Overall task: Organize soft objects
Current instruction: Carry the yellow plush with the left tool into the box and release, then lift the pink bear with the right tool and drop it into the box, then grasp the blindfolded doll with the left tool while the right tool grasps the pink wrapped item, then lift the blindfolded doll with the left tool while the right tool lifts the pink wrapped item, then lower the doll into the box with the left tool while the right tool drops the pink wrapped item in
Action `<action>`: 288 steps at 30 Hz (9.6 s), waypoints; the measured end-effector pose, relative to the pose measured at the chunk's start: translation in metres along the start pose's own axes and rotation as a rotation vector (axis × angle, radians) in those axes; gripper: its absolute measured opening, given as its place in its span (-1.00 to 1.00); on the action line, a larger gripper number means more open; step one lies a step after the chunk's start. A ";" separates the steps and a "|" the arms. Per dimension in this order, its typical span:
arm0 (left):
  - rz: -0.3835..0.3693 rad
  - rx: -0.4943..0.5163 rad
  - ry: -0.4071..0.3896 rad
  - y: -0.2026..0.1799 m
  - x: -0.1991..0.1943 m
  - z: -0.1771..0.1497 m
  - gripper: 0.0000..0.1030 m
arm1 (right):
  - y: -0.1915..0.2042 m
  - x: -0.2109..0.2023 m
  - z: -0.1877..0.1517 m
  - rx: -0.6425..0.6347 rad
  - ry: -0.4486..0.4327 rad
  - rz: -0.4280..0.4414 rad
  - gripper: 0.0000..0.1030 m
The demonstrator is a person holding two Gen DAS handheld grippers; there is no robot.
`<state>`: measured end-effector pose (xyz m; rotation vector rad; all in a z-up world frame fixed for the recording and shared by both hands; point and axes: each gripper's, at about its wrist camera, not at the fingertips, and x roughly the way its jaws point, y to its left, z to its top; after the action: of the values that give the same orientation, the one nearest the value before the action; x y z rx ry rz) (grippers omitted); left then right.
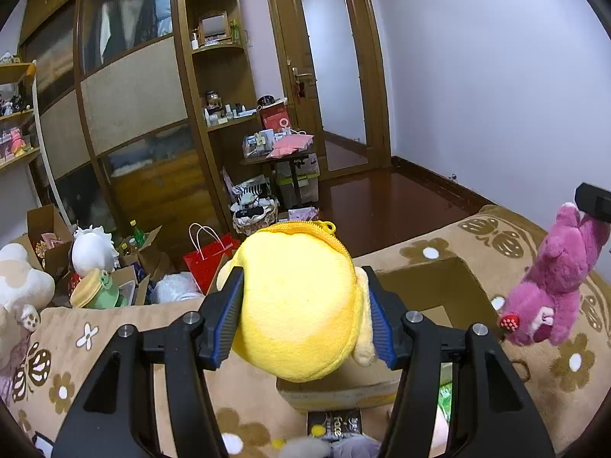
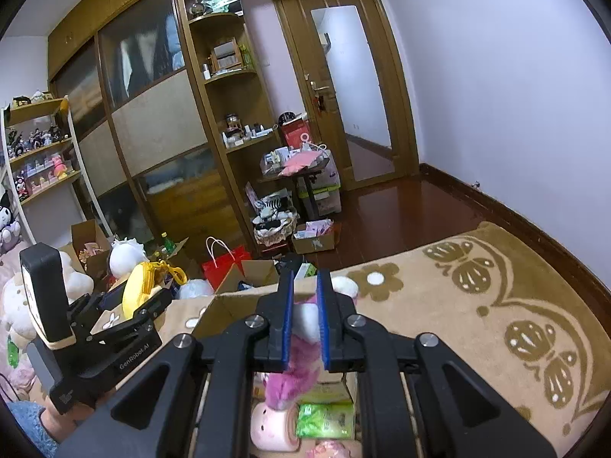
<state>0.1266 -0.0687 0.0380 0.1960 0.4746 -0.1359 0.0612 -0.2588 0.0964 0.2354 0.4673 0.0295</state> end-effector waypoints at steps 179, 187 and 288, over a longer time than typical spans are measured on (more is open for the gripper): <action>-0.163 0.170 0.717 -0.068 0.044 -0.184 -0.01 | -0.039 0.115 -0.218 0.031 0.871 -0.228 0.32; -0.217 0.119 0.736 -0.053 0.042 -0.179 -0.05 | -0.035 0.108 -0.215 0.007 0.855 -0.231 0.08; -0.073 0.004 0.102 -0.005 0.040 -0.021 -0.04 | -0.007 0.097 -0.029 0.001 0.050 0.088 -0.61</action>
<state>0.1515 -0.0726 -0.0001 0.1897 0.5833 -0.1993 0.1350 -0.2511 0.0271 0.2568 0.5067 0.1214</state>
